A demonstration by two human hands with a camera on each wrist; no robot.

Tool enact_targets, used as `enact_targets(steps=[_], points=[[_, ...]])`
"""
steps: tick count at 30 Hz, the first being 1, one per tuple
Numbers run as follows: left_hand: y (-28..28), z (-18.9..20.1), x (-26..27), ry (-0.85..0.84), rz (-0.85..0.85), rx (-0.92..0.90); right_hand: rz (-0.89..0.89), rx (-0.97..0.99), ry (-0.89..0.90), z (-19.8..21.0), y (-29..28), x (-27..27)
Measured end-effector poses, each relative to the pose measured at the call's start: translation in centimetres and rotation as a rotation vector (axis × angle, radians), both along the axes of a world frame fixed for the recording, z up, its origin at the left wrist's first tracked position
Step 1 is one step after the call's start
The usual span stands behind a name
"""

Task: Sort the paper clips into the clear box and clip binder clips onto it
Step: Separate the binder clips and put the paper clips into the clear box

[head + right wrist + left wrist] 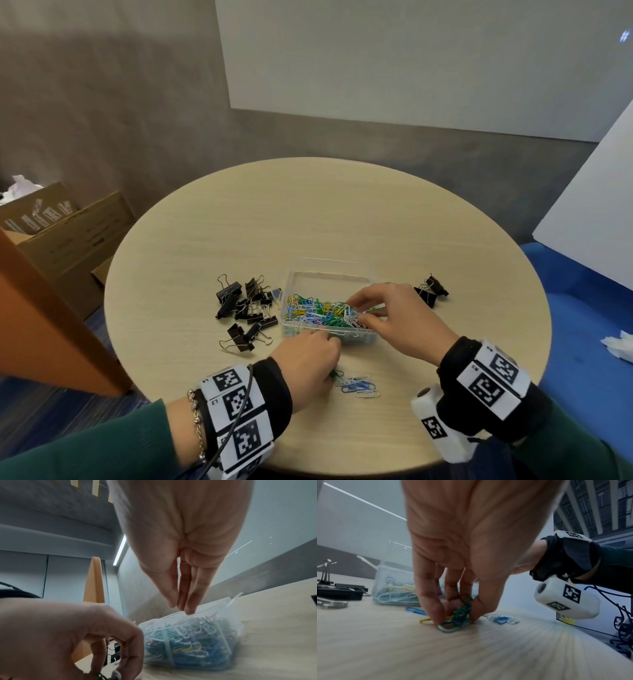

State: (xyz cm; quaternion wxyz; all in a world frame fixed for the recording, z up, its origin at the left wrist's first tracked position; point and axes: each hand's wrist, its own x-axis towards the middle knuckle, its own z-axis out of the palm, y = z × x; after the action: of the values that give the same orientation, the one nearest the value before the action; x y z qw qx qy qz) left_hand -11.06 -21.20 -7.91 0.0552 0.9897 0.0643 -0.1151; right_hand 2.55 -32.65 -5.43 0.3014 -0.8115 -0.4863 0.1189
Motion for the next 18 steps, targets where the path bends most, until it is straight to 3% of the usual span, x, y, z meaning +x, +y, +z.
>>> enact_targets(steps=[6, 9, 12, 18], points=[[0.4, 0.0, -0.5, -0.004, -0.027, -0.018, 0.103, 0.001, -0.106, 0.4, -1.0, -0.6], [0.7, -0.2, -0.6, -0.023, -0.037, -0.051, 0.266, -0.191, -0.127, -0.1, -1.7, -1.9], [1.0, -0.3, -0.5, -0.021, -0.025, -0.081, 0.27, -0.427, -0.191, -1.4, -1.8, -3.1], [1.5, 0.0, -0.4, -0.036, -0.018, -0.168, 0.228, -0.425, -0.044, -2.4, -1.2, -3.3]])
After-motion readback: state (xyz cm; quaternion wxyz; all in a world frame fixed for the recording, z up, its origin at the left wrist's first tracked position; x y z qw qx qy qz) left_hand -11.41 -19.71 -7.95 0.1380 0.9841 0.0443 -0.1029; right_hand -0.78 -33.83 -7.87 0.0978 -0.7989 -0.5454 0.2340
